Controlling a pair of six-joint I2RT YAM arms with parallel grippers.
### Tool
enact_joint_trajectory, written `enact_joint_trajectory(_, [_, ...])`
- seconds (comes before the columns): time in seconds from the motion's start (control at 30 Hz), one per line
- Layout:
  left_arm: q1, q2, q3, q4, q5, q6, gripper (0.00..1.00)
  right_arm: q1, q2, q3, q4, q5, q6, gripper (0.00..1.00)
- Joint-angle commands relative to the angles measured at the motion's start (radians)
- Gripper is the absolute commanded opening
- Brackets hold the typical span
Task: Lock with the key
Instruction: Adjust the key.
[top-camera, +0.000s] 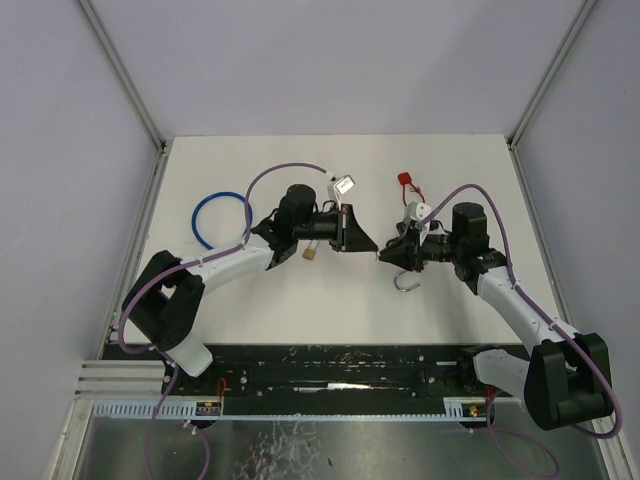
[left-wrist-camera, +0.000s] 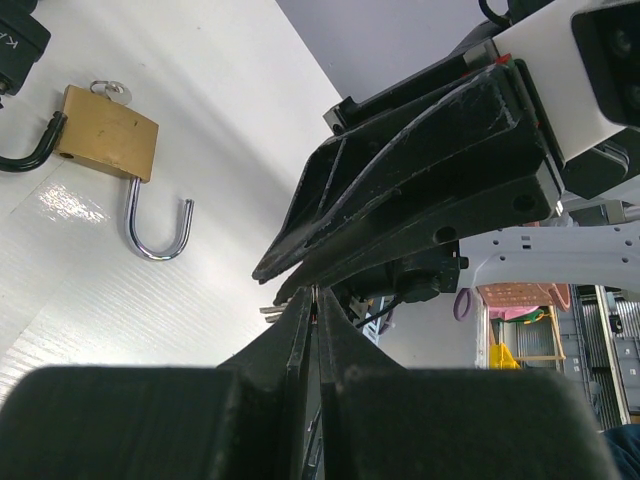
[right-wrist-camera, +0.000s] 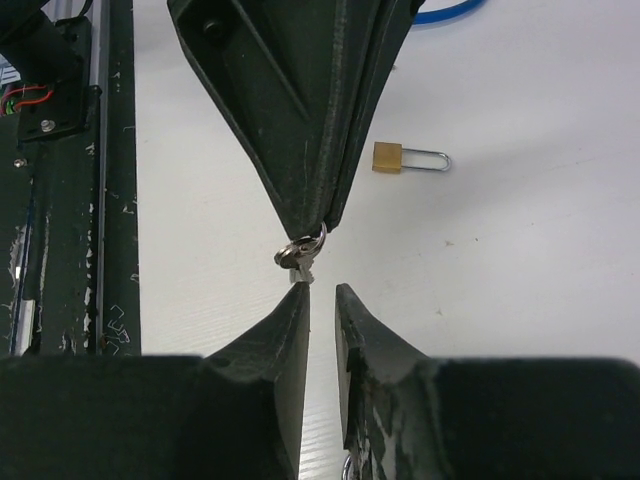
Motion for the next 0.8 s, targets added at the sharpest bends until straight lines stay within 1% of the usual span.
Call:
enact_joint_trajectory(0.0, [0.004, -0.023, 0.016, 0.069, 0.018, -0.008, 0.0, 0.009, -0.018, 0.032, -0.015, -0.039, -0.051, 0.24])
enact_joint_trajectory(0.47, [0.004, -0.017, 0.017, 0.08, 0.025, -0.012, 0.0, 0.032, -0.007, 0.029, 0.02, -0.014, -0.035, 0.24])
enact_joint_trajectory(0.77, [0.004, -0.013, 0.022, 0.083, 0.028, -0.017, 0.0, 0.032, -0.001, 0.034, 0.07, 0.012, 0.014, 0.2])
